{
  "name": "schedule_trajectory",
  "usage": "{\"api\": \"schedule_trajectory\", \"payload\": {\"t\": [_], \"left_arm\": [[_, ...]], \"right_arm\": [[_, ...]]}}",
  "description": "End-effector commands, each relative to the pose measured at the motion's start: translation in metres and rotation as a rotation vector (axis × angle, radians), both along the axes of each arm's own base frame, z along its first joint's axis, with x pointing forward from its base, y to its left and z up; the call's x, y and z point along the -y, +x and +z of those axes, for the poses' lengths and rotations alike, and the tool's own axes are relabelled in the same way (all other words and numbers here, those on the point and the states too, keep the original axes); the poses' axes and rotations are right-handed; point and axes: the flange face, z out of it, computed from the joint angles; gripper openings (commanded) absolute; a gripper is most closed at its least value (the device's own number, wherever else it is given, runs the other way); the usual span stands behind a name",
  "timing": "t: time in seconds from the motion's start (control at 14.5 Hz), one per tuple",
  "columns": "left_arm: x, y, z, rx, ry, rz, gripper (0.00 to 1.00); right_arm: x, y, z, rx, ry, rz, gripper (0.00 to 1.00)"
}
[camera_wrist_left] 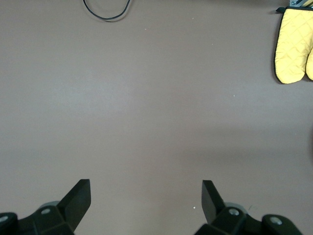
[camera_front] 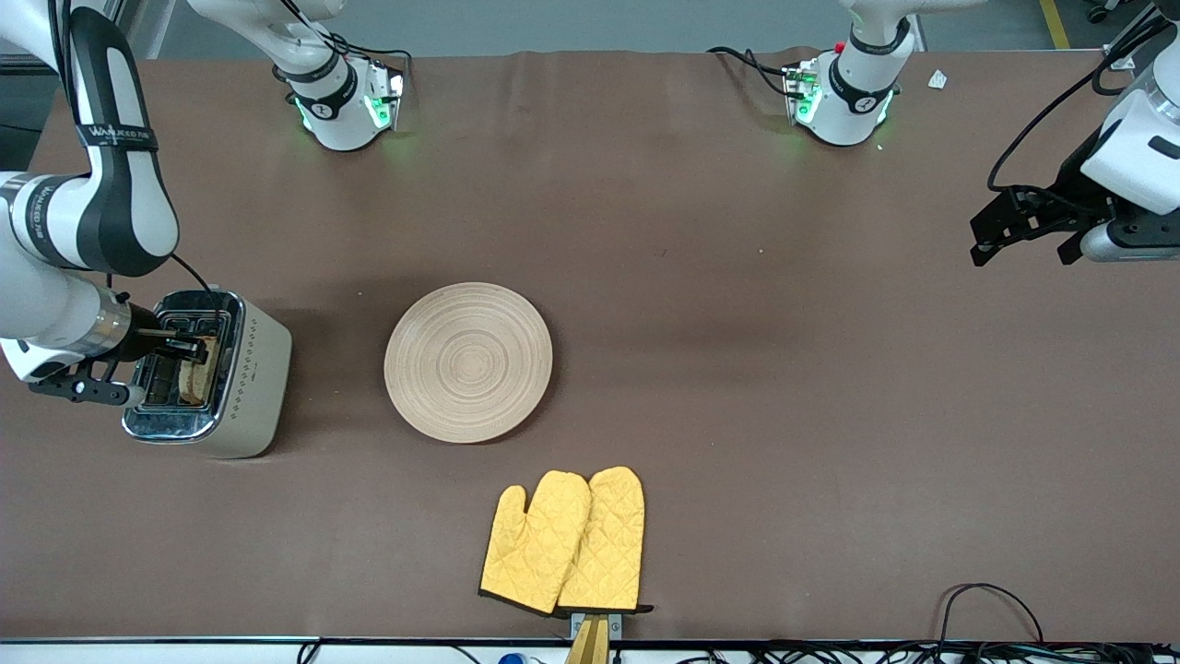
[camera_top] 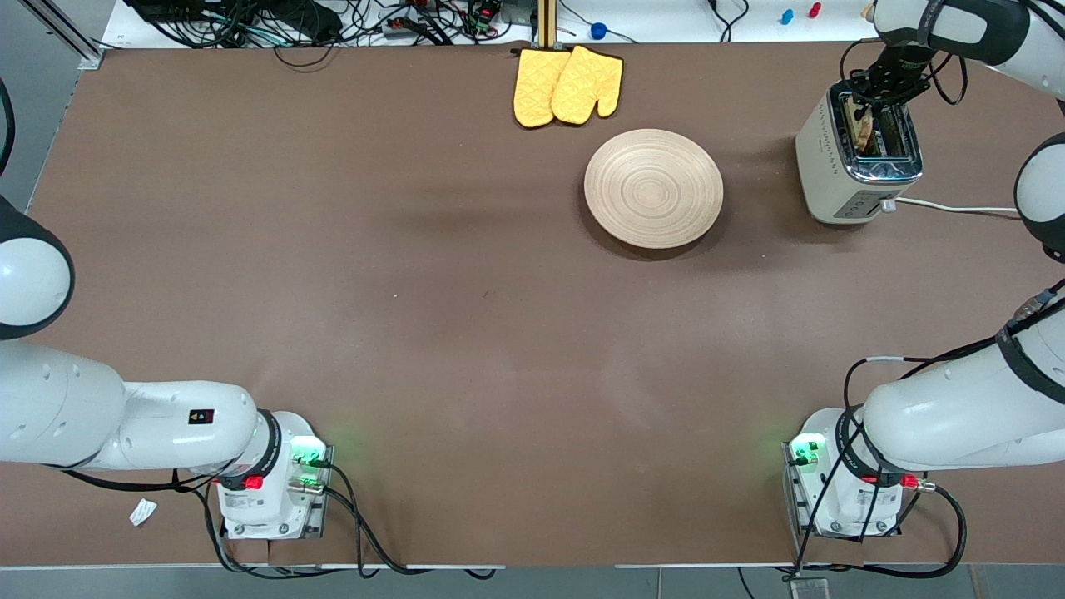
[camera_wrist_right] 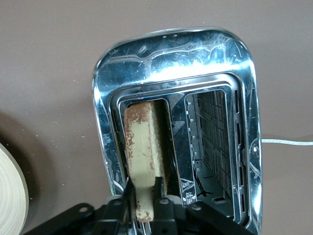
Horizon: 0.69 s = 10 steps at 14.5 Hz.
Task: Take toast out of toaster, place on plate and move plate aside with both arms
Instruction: 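Grasp the toast slice with the right gripper and lift it out, then carry the toast with the right gripper over the wooden plate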
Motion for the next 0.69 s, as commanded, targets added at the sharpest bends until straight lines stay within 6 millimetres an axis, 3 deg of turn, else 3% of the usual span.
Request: {"api": "schedule_trajectory", "payload": {"t": [0.0,0.21,0.35,0.42,0.48,0.62], "left_arm": [[-0.001,0.001,0.003,-0.002,-0.006,0.012,1.00],[-0.001,0.001,0.003,-0.002,-0.005,0.009,1.00],[-0.001,0.001,0.003,-0.002,-0.005,0.009,1.00],[-0.001,0.001,0.003,-0.002,-0.005,0.009,1.00],[-0.001,0.001,0.003,0.000,-0.005,0.007,1.00],[-0.002,0.001,0.003,-0.002,-0.005,0.007,1.00]], "right_arm": [[0.000,0.005,0.001,0.010,0.016,0.003,0.01],[-0.005,0.017,0.025,0.048,0.001,0.024,0.00],[-0.022,0.027,0.078,0.034,-0.014,0.058,0.00],[-0.042,0.031,0.107,0.027,-0.026,0.089,0.00],[-0.066,0.036,0.123,0.025,-0.043,0.122,0.00],[-0.107,0.035,0.127,0.027,-0.045,0.147,0.01]]}}
